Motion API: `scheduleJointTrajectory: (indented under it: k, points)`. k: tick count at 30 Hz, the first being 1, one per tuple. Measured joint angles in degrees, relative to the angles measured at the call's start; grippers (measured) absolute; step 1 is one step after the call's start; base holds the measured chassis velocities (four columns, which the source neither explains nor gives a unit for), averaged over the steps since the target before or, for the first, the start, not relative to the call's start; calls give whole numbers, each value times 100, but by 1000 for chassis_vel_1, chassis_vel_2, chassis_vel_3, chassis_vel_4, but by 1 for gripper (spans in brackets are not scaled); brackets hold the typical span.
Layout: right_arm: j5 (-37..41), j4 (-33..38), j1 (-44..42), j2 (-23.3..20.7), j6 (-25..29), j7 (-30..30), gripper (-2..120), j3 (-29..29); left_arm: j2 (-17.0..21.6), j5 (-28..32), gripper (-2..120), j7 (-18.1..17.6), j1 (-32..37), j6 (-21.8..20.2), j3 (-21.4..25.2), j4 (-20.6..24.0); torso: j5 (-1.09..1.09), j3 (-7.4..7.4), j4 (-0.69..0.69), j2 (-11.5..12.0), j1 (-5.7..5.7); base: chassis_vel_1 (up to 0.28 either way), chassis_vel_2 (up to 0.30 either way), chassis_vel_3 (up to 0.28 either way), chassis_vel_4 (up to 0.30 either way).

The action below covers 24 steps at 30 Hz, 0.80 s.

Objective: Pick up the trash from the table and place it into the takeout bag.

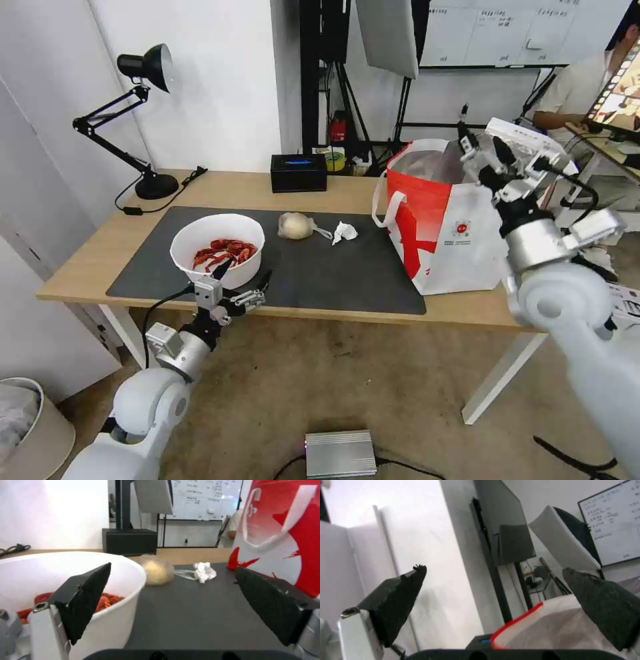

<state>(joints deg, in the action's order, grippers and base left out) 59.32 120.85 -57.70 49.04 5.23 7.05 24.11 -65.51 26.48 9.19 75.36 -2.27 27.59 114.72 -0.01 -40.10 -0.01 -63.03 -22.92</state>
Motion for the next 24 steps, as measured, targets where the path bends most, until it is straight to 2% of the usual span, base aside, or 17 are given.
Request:
scheduleJointTrajectory:
  k: [6,9,15,24]
  points:
    - [-683,123,-614,315,74,-138,100,4,-25,-5,100,-133,39,-14,141,-17,0,0,1,0,0,0,0,0,0]
    - [-1346,121,-1032,526,178,-244,100,8,-33,-8,100,-177,64,-20,233,-49,0,0,1,0,0,0,0,0,0]
    - [-2152,65,-1466,785,309,-270,100,29,-38,-13,100,-197,89,-33,321,-71,1,0,1,0,0,0,0,0,0]
    - [-3067,-75,-2045,1196,399,211,100,-10,-107,-54,100,-201,118,-37,413,-146,0,0,1,1,0,0,0,0,0]
